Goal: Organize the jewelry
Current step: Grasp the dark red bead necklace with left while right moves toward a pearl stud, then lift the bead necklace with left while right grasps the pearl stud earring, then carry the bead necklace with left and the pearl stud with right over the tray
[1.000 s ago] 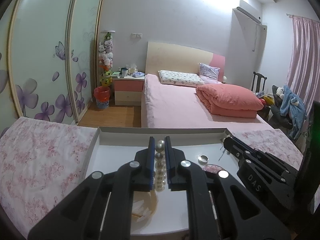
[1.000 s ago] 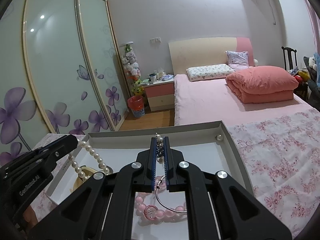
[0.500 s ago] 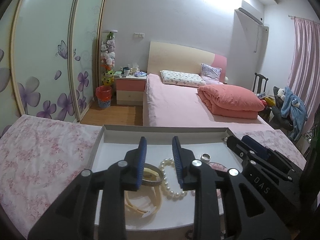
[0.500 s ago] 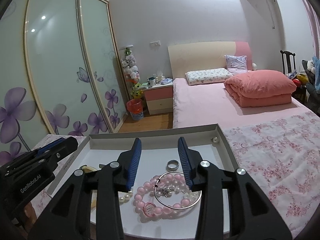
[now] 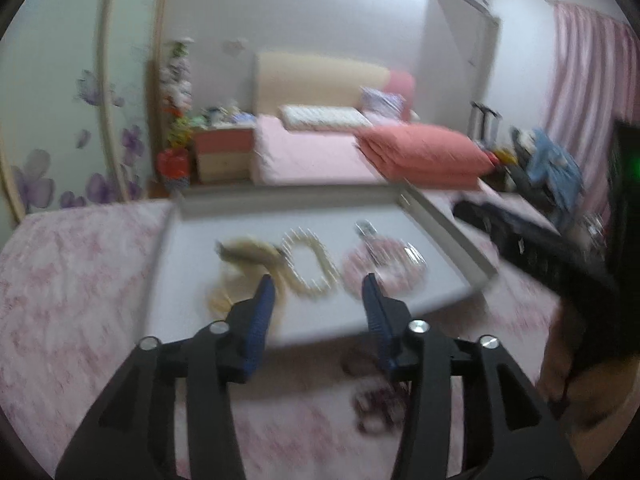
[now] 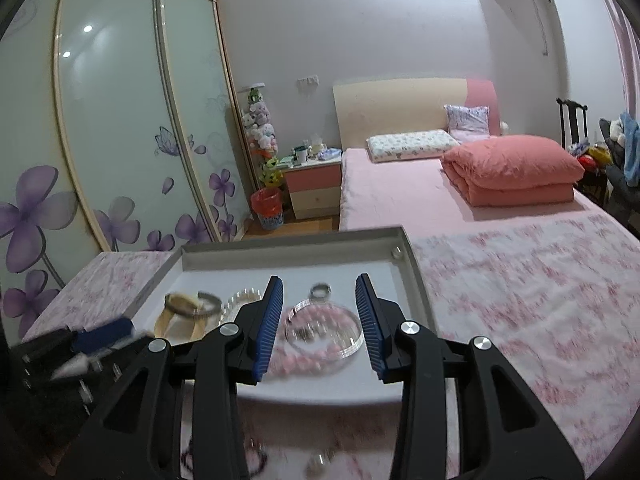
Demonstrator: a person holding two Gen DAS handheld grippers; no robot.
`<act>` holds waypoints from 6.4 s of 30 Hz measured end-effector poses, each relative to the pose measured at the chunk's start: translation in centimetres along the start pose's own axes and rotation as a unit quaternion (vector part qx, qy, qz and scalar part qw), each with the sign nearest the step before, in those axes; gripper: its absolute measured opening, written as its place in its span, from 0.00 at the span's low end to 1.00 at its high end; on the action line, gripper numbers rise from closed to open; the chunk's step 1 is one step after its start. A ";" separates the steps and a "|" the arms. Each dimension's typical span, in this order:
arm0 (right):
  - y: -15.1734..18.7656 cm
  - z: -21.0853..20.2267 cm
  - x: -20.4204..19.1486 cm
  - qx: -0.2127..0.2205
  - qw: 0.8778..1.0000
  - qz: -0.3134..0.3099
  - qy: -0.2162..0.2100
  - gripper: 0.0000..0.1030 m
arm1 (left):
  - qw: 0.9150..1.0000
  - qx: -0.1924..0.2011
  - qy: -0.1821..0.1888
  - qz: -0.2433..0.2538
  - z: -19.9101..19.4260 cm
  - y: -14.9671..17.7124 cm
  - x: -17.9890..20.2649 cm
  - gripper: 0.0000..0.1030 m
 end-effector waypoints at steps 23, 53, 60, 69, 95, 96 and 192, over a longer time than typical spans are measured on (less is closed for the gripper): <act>3.2 -3.9 1.2 -0.005 0.998 0.050 -0.037 0.38 | 0.987 -0.133 -0.042 0.075 5.3 6.6 4.4 0.61; 7.4 -1.0 -3.1 -0.159 0.985 -0.040 -0.047 0.29 | 0.988 -0.100 -0.112 -0.020 -3.2 6.9 -9.4 0.09; 7.8 -0.3 -3.0 -0.176 0.983 -0.038 -0.034 0.28 | 0.989 -0.101 -0.103 -0.030 -3.1 6.9 -9.3 0.09; 8.2 0.4 -3.3 -0.189 0.981 -0.040 -0.030 0.26 | 0.989 -0.101 -0.103 -0.030 -3.1 6.9 -9.2 0.09; 7.2 -2.0 -4.6 -0.158 0.985 -0.045 -0.048 0.14 | 0.991 -0.096 -0.065 -0.060 -4.7 7.2 -8.7 0.08; 7.1 -2.1 -4.7 -0.155 0.986 -0.045 -0.048 0.14 | 0.992 -0.092 -0.059 -0.063 -4.9 7.0 -8.6 0.08; -5.1 1.4 -3.0 0.112 0.992 -0.031 0.043 0.14 | 0.984 0.167 -0.054 -0.029 -3.0 -12.3 -0.4 0.05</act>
Point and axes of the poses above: each gripper's, at about its wrist camera, not at the fingertips, and z roughly the way its jaws point, x to its right, y to its underside, the point moved 6 cm from there along z, roughly the way its jaws point, and after that the axes turned 13 degrees about -z, right-handed, at the moved point
